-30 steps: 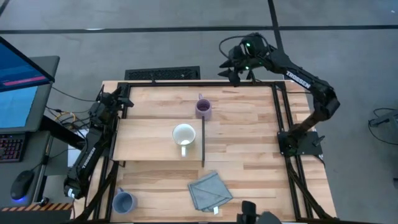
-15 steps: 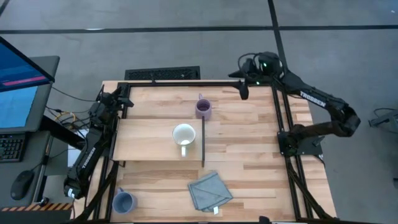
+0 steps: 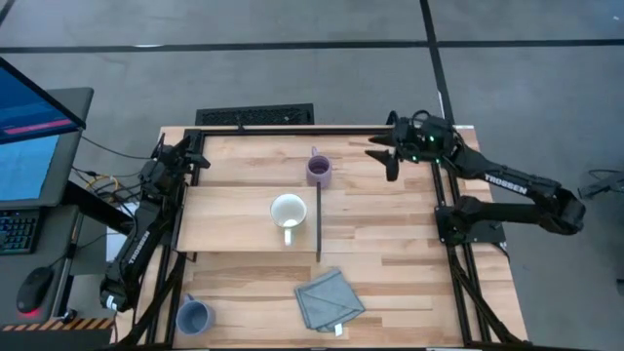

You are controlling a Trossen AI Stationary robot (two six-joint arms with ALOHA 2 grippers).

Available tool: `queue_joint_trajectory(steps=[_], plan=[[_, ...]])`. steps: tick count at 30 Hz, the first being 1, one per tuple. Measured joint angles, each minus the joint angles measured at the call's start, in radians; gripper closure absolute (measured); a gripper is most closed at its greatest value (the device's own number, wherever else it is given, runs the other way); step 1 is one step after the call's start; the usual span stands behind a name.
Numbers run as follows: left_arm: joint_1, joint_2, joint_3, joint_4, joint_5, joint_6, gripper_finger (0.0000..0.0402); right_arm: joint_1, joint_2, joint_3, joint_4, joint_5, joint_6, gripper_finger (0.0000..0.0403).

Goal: Stack small to large cups/mugs on shelf
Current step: Put the purple mug on the shelf

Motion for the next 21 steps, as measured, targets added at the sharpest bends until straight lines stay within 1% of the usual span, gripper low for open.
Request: queue_joint_trajectory(steps=[6, 13, 17, 21], plan=[[0.0, 0.0, 0.0, 0.0, 0.0, -0.007, 0.0242, 0.078, -0.123, -0.068, 0.033, 0.009, 0.0, 0.0173], [0.0, 0.0, 0.0, 0.0, 0.0, 0.0, 0.0242, 0.123, -0.283, -0.159, 0.029, 0.086, 0.025, 0.0173], [0.0, 0.0, 0.0, 0.0, 0.0, 0.0, 0.0242, 0.142, -0.352, -0.211, 0.031, 0.092, 0.035, 0.0173], [0.0, 0.0, 0.0, 0.0, 0.0, 0.0, 0.0242, 0.156, -0.41, -0.267, 0.038, 0.147, 0.056, 0.0173]])
